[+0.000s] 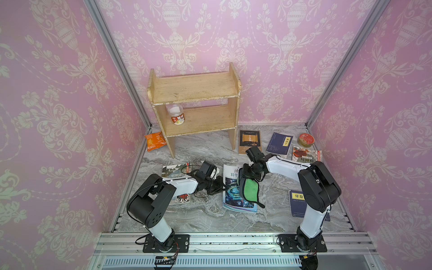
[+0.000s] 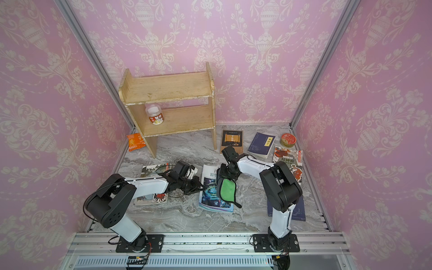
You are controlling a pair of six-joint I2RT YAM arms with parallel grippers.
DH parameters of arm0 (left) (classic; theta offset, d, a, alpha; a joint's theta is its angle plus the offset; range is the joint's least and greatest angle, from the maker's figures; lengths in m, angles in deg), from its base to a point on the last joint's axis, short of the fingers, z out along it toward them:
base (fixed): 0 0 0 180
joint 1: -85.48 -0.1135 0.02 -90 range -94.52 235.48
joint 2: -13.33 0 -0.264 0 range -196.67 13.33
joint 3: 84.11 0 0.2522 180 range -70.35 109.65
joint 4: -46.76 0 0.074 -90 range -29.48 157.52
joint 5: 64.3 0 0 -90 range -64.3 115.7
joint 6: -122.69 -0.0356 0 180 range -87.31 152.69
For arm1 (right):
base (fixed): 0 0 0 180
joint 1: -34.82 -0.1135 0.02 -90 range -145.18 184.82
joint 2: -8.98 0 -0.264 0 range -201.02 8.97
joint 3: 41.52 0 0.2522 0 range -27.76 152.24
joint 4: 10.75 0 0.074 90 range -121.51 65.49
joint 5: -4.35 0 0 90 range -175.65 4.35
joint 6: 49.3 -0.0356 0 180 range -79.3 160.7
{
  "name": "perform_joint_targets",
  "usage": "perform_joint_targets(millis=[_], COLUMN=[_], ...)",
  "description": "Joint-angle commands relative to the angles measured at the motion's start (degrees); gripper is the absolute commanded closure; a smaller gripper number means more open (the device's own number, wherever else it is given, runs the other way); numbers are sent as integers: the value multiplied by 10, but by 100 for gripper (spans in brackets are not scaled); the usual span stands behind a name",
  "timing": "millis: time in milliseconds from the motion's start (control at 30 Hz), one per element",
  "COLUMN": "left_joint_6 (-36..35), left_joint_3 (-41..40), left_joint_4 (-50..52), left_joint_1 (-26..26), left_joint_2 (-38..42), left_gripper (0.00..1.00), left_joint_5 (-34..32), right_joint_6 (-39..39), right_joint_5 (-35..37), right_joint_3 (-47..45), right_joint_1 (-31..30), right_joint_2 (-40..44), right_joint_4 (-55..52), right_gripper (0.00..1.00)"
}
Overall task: Wipe the cover of the book
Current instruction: Wipe the dirt from the cover of the book.
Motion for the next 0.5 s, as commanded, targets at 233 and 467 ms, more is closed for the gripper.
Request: perform_joint_targets(millis=[233,467], left_joint_6=[33,63], left_joint_3=[-41,-88], left_joint_4=[-76,-116], left_joint_1=[8,8], left_joint_2=[-32,-17], left_gripper=[100,100], left_joint_5=[2,-28], right_joint_6=[-35,-35], right_joint_5=[-31,6], right_joint_3=[132,-53], right_joint_1=[-105,-13], right_joint_2=[-163,-64], right_joint_4=[12,46], right_gripper=[100,100])
